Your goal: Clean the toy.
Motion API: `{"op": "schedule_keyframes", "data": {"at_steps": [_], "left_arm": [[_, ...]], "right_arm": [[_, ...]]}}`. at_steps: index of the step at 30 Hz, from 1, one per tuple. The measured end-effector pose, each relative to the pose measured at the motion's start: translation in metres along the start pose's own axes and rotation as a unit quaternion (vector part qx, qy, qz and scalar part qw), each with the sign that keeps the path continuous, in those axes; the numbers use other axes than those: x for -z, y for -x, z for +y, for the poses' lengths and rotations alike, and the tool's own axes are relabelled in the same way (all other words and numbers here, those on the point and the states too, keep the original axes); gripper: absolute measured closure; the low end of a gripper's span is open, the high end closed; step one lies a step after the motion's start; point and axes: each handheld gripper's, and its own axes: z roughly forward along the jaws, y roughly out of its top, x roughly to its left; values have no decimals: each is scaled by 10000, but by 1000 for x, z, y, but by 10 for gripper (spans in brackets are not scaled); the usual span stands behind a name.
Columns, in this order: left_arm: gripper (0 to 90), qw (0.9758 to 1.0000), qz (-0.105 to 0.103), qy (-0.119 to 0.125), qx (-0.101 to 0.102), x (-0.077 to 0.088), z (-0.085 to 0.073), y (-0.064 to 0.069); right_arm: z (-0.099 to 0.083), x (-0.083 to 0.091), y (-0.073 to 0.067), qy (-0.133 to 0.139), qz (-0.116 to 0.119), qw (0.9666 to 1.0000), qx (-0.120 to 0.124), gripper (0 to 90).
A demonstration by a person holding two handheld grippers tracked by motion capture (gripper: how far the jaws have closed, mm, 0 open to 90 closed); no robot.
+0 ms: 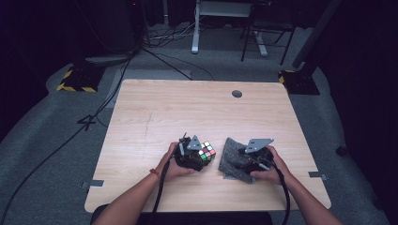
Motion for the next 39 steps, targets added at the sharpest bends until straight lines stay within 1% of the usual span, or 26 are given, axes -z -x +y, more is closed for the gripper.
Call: {"op": "schedule_keyframes", "data": {"at_steps": [2, 4, 5, 7, 8, 9, 11, 13, 16, 17, 18, 21, 24, 29, 30, 31, 33, 37, 39], "left_arm": [[327, 10000, -15, -18, -37, 1, 0, 0], [329, 10000, -26, -38, -71, 2, 0, 0], [330, 9999, -30, -56, -109, 2, 0, 0], [332, 9996, -35, -113, -249, 5, 0, 1], [333, 9995, -56, -137, -264, 6, -1, 2], [333, 9993, -72, -152, -334, 7, 0, 2], [334, 9990, -89, -158, -411, 9, 0, 4], [335, 9987, -168, -133, -462, 11, 1, 5], [336, 9982, -153, -144, -555, 14, 3, 7], [336, 9981, -177, -128, -574, 15, 4, 8], [336, 9979, -171, -121, -613, 16, 5, 9], [336, 9974, -219, -111, -677, 19, 7, 11], [337, 9967, -175, -172, -778, 19, 8, 13], [337, 9951, -238, -251, -922, 18, 11, 19], [337, 9949, -226, -279, -946, 17, 12, 21], [337, 9941, -221, -301, -1015, 17, 12, 22], [337, 9936, -263, -312, -1050, 16, 14, 24], [337, 9927, -300, -351, -1111, 14, 16, 30], [337, 9921, -315, -357, -1158, 14, 17, 32]], "right_arm": [[-4, -5, 2, -169, 41, 9998, -105, 445], [-8, -7, 5, -60, 209, 9993, -296, 514], [-9, -6, 6, -49, 241, 9992, -306, 556], [-8, -5, 4, -65, 196, 9996, -211, 629], [-7, -4, 2, -66, 185, 9997, -139, 672], [-6, -3, 0, -67, 152, 9998, -66, 697], [-4, -2, -2, -63, 83, 9999, 96, 732], [-3, 1, -3, 27, 53, 9999, 108, 742], [-2, 6, -1, 193, 74, 9998, 62, 745], [-1, 8, -1, 250, 75, 9996, 47, 745], [0, 10, -1, 316, 86, 9994, 63, 746], [5, 19, -3, 541, 101, 9984, 86, 746], [11, 26, -5, 730, 95, 9972, 137, 746], [21, 33, -8, 960, 168, 9950, 220, 746], [23, 34, -9, 991, 198, 9946, 237, 746], [26, 35, -10, 1028, 226, 9941, 243, 746], [30, 35, -13, 1091, 362, 9931, 242, 746], [41, 30, -23, 1068, 501, 9922, 402, 745], [45, 26, -27, 1041, 607, 9917, 456, 746]]}}
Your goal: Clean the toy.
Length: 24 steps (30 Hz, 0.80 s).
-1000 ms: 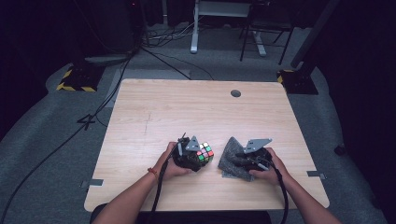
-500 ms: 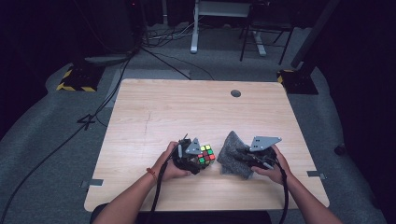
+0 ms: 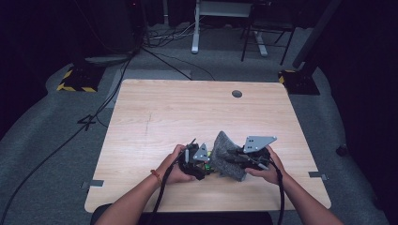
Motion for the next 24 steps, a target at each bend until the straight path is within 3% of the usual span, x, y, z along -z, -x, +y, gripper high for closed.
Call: {"op": "schedule_keyframes", "data": {"at_steps": [5, 8, 11, 14, 17, 21, 24], "left_arm": [[337, 10000, 9, 20, -82, 0, 3, 4], [337, 9999, 73, -20, -88, 0, 3, 4], [338, 9999, 139, -25, -97, 2, 3, 3], [339, 9996, 200, -126, -124, 1, 3, 4], [339, 9996, 192, -138, -123, 3, 2, 5], [339, 9999, 151, 30, -25, 11, 0, 1], [339, 9999, 166, 11, -24, 12, 0, 0]], "right_arm": [[7, -12, -8, -30, 240, 9997, 40, 743], [10, -17, -11, -72, 193, 9997, 108, 739], [10, -20, -10, -100, 57, 9999, 117, 735], [8, -22, -11, -280, -182, 9989, 318, 736], [3, -22, -8, -359, -254, 9987, 262, 740], [-5, -18, -2, -489, -426, 9977, 194, 744], [-6, -15, 0, -437, -452, 9979, 126, 745]]}}
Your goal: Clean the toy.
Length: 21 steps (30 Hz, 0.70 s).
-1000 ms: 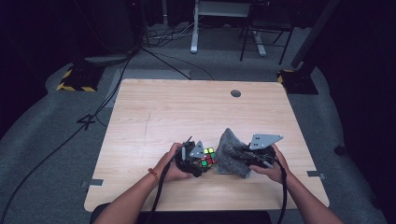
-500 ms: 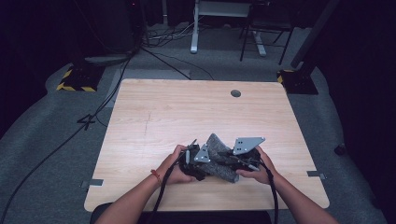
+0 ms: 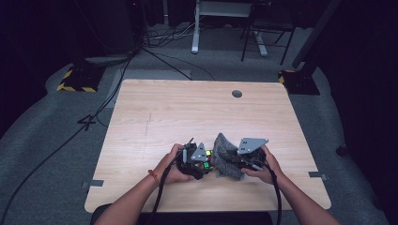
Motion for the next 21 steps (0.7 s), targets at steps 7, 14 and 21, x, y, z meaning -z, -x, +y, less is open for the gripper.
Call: {"op": "schedule_keyframes", "data": {"at_steps": [7, 14, 21], "left_arm": [[339, 9997, 5, -148, -168, -7, 5, 6], [339, 9996, 84, -197, -197, -7, 5, 7], [339, 9998, 50, -48, -204, -1, 5, 7]], "right_arm": [[17, 1, -9, 378, 359, 9986, -16, 748], [23, -10, -15, 232, 172, 9995, 150, 747], [9, -5, 0, 47, -167, 9998, -54, 753]]}}
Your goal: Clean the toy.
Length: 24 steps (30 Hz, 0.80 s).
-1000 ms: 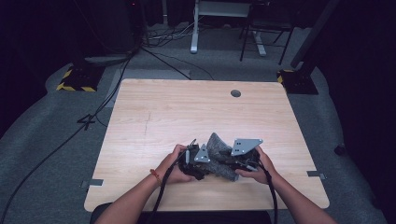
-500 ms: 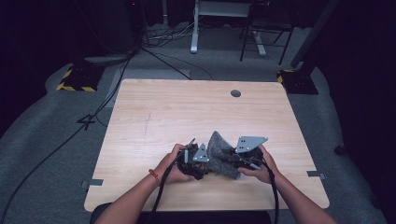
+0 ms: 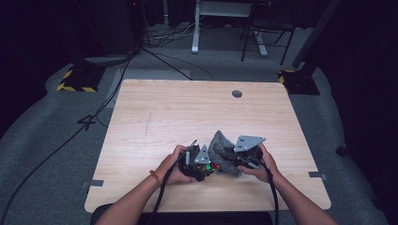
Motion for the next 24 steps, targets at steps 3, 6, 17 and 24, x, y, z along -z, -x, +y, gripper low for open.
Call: {"op": "schedule_keyframes", "data": {"at_steps": [3, 6, 17, 24], "left_arm": [[339, 9998, -30, 180, 77, 6, 0, -1], [339, 9998, -29, 196, 101, 8, -2, -2], [338, 9994, -45, 324, 58, 7, 0, 0], [333, 9997, 26, 213, 83, 1, 1, 0]], "right_arm": [[-7, -1, 3, -183, -62, 9998, -19, 754], [-13, -1, 5, -218, 8, 9997, -77, 754], [-13, 3, 3, 256, 585, 9975, -318, 755], [-6, 9, 1, 637, 740, 9946, -362, 758]]}}
